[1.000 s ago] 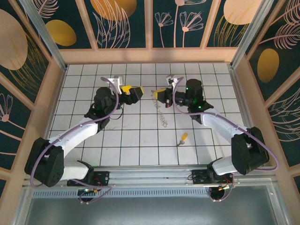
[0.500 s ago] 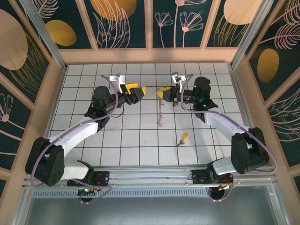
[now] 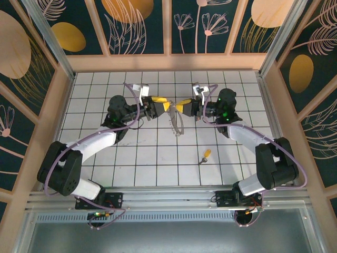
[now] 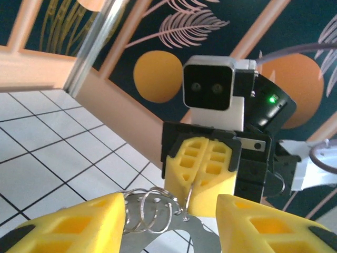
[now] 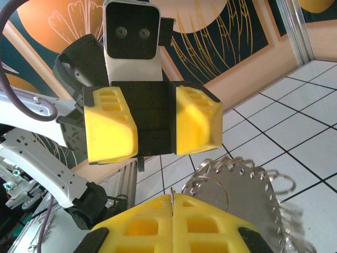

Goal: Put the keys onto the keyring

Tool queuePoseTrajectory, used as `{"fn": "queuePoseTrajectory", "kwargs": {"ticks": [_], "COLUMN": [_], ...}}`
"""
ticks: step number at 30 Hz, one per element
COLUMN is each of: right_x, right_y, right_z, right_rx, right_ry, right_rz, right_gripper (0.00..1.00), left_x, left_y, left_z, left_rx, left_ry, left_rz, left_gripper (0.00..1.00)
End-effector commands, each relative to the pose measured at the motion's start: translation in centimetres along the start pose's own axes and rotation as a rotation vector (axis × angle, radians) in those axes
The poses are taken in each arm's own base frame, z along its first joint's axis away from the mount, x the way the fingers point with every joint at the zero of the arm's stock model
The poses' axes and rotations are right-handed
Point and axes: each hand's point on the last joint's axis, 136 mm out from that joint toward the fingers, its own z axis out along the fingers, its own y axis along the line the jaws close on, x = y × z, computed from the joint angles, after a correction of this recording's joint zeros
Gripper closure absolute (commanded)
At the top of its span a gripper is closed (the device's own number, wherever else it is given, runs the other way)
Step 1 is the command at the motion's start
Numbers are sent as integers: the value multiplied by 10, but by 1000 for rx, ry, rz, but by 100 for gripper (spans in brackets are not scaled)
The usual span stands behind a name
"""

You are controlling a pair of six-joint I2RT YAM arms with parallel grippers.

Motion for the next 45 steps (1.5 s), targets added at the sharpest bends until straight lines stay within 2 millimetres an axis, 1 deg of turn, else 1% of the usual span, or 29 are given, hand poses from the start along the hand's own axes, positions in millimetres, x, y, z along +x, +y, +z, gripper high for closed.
{"fn": "queuePoseTrajectory", "kwargs": {"ticks": [1, 7, 15, 24, 31, 35, 41, 44, 45], "right_x": [-6, -3, -2, 0, 4, 4, 3, 3, 3], "right_y": [3, -7, -10, -6, -8, -9, -14, -15, -16], "right_z": [-2, 1, 4, 7, 8, 7, 8, 7, 7], "right_rx": [-32, -24, -27, -37, -35, -24, -6, 1, 3], "right_ry": [-24, -39, -51, -52, -47, -51, -56, -59, -59], "right_rz": [-44, -17, -6, -7, 2, 5, 17, 20, 24], "right_gripper": [100, 100, 100, 100, 100, 100, 100, 100, 100], "left_x": [-10, -2, 4, 12, 11, 13, 19, 22, 23], "left_y": [-24, -20, -14, -7, -9, -10, -14, -16, -16], "left_z": [1, 2, 4, 20, 29, 34, 36, 37, 36], "left_rx": [119, 129, 125, 136, 150, 160, 177, 186, 186], "left_ry": [-9, 13, 26, 54, 57, 68, 80, 87, 88], "left_rz": [68, 61, 42, 11, 8, 8, 11, 13, 14], "left_gripper": [54, 54, 56, 60, 61, 67, 81, 85, 89]}}
